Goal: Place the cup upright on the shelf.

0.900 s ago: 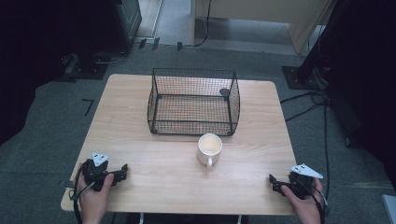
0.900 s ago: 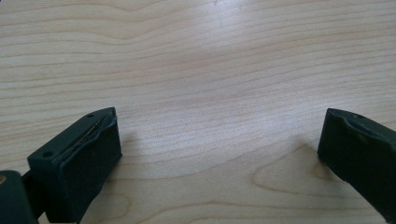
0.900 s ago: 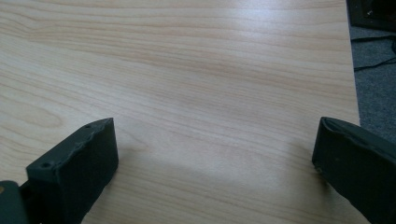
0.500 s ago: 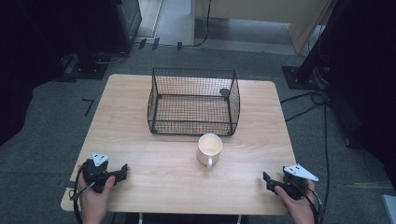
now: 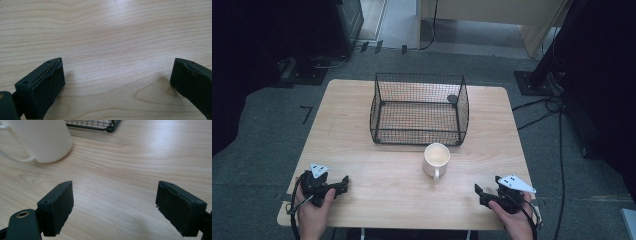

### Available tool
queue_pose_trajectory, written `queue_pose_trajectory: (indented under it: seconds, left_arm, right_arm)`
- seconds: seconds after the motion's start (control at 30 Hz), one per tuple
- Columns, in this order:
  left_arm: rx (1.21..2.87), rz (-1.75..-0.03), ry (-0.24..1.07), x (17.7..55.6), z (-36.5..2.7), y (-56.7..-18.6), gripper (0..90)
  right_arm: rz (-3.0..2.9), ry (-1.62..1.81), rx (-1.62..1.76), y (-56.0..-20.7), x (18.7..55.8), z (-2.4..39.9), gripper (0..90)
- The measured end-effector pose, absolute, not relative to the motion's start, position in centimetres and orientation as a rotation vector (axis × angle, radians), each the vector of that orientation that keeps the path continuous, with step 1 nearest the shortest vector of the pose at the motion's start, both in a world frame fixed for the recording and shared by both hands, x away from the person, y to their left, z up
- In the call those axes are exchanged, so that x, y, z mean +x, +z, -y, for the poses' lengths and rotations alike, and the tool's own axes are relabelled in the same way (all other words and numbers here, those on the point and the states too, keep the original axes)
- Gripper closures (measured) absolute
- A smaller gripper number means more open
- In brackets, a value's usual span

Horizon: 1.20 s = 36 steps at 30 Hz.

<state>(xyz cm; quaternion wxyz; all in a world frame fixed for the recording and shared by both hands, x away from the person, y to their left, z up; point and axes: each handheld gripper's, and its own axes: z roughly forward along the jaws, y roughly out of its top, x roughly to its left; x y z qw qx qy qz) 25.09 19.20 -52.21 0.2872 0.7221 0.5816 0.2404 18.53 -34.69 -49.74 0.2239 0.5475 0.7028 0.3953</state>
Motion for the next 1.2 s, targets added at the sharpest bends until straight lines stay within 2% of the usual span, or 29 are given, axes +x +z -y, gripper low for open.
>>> queue_pose_trajectory:
  seconds: [0.9, 0.97, 1.2]
  left_arm:
    - [1.929, -1.554, 0.642, 25.1, -19.2, -52.2, 0.0]
    - [1.929, -1.554, 0.642, 25.1, -19.2, -52.2, 0.0]
    - [1.929, -1.555, 0.642, 25.1, -19.2, -52.2, 0.0]
  right_arm:
    - [-2.015, 1.234, 1.406, -48.3, 19.3, 27.7, 26.4]
    - [-2.003, 1.262, 1.411, -48.0, 19.2, 27.1, 31.2]
    - [-2.035, 1.284, 1.37, -47.8, 19.3, 25.3, 35.7]
